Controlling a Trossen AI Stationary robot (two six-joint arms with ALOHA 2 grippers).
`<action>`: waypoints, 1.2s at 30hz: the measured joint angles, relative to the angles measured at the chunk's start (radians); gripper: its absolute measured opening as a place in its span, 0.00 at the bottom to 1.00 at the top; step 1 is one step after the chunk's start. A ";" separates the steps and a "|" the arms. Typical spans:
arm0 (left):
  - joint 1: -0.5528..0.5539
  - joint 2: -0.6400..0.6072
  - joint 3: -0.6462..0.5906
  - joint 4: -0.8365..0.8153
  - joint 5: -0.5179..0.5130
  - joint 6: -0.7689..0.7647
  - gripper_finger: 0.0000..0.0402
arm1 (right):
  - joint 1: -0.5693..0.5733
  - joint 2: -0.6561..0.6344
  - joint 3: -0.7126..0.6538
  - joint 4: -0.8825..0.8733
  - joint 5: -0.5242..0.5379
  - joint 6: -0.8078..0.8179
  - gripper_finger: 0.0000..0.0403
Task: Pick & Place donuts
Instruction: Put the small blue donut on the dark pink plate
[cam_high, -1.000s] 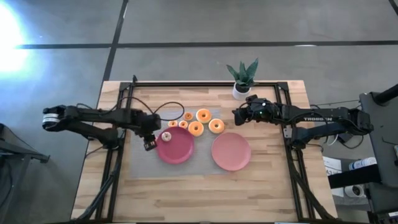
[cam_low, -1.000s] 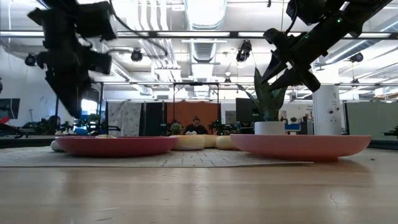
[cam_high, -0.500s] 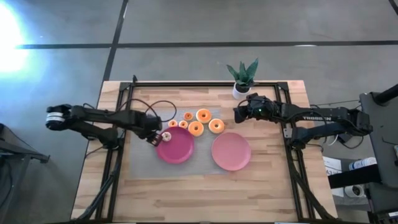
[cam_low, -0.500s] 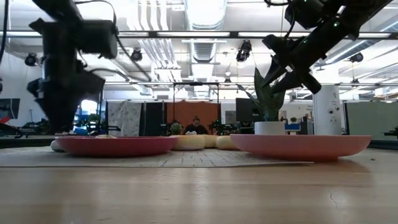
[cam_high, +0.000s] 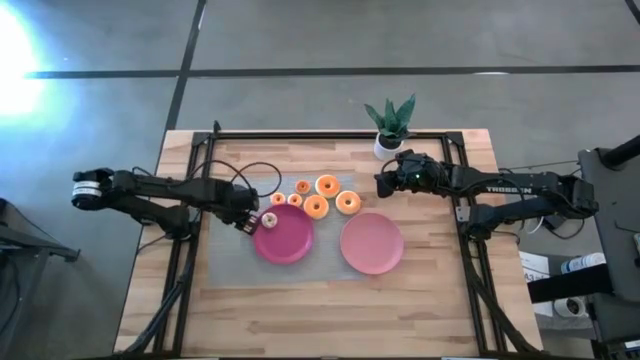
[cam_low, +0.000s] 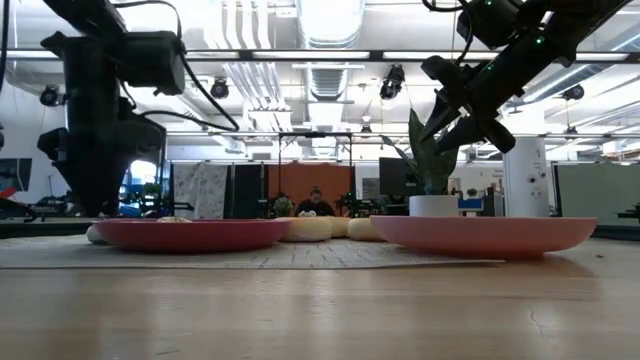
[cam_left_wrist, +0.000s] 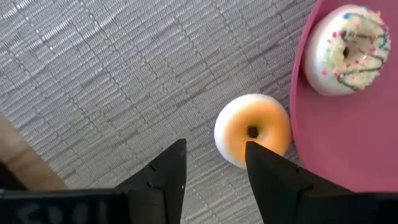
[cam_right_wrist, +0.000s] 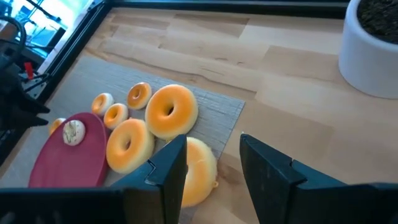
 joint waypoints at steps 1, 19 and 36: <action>0.000 -0.002 -0.005 0.004 -0.002 0.000 0.34 | 0.000 0.000 0.000 0.000 0.000 0.000 0.35; 0.000 -0.007 -0.096 0.229 0.039 -0.101 0.34 | 0.000 0.000 0.000 0.000 0.000 -0.004 0.35; 0.000 -0.008 -0.140 0.343 0.055 -0.094 0.33 | 0.000 0.000 0.000 -0.008 0.000 -0.004 0.35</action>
